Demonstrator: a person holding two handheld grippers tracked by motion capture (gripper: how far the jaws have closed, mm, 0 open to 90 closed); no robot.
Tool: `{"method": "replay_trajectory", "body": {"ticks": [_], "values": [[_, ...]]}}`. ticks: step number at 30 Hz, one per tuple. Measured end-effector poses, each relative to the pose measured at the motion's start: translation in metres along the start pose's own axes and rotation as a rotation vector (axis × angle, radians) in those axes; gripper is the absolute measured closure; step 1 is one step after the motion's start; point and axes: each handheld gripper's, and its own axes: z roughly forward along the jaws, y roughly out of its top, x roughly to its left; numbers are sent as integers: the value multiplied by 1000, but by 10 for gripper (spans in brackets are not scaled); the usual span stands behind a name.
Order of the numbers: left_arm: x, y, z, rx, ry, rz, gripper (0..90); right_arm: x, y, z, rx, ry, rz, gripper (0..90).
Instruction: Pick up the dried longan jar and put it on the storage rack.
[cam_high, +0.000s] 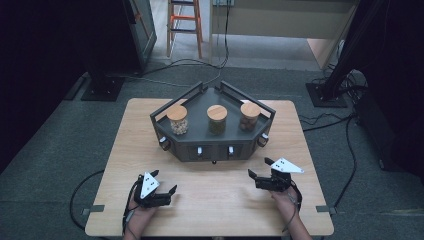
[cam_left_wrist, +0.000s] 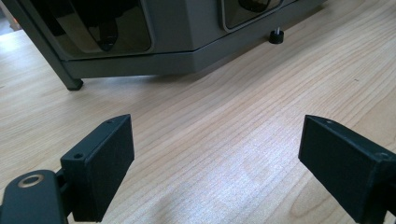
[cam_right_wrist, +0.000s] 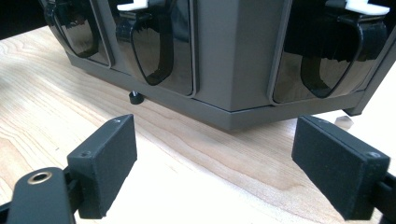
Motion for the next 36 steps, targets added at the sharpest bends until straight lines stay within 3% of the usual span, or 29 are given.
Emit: {"method": "replay_trajectory", "body": {"ticks": [23,36], "values": [[0,0,0,0,1,0,104,-4,-17,7,-3,4,15,139],[-1,0,0,0,2,2,104,-4,-18,12,30,2,23,138]]}}
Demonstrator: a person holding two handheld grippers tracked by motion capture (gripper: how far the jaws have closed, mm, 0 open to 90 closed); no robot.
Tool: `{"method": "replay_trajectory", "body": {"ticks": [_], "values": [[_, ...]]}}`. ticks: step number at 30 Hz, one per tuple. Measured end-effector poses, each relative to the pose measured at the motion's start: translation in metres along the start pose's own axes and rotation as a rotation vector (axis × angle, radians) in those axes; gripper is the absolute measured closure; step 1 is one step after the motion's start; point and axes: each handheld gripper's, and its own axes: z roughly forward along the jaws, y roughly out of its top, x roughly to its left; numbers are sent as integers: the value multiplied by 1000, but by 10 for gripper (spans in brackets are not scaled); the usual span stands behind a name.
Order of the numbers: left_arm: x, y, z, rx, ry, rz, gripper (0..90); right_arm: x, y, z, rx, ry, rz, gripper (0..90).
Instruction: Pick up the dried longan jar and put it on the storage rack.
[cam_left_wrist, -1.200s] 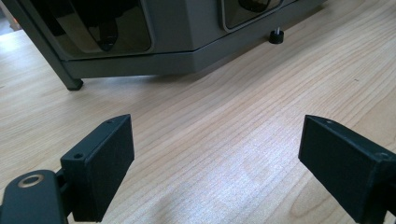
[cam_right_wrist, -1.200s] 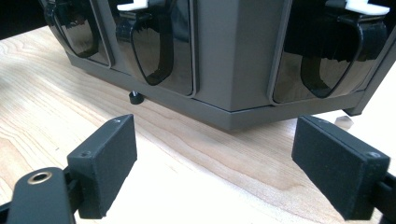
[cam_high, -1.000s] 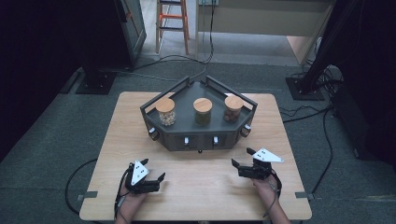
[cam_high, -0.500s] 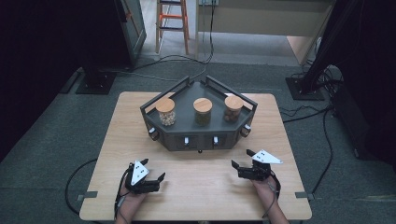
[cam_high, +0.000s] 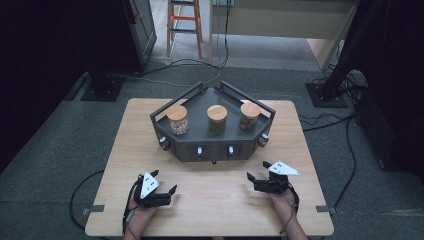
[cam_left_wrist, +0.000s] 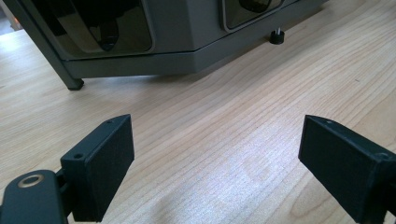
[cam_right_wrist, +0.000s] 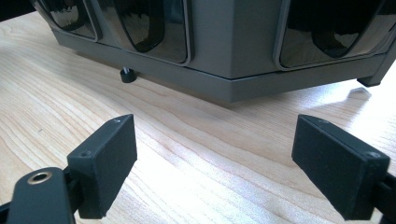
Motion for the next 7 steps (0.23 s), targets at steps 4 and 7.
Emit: {"method": "replay_trajectory", "body": {"ticks": [4,7], "values": [[-1,0,0,2,6,-3,104,0,0,0,1,1,5,138],[-1,-1,0,-3,13,-16,104,0,0,1,4,3,-3,138]]}}
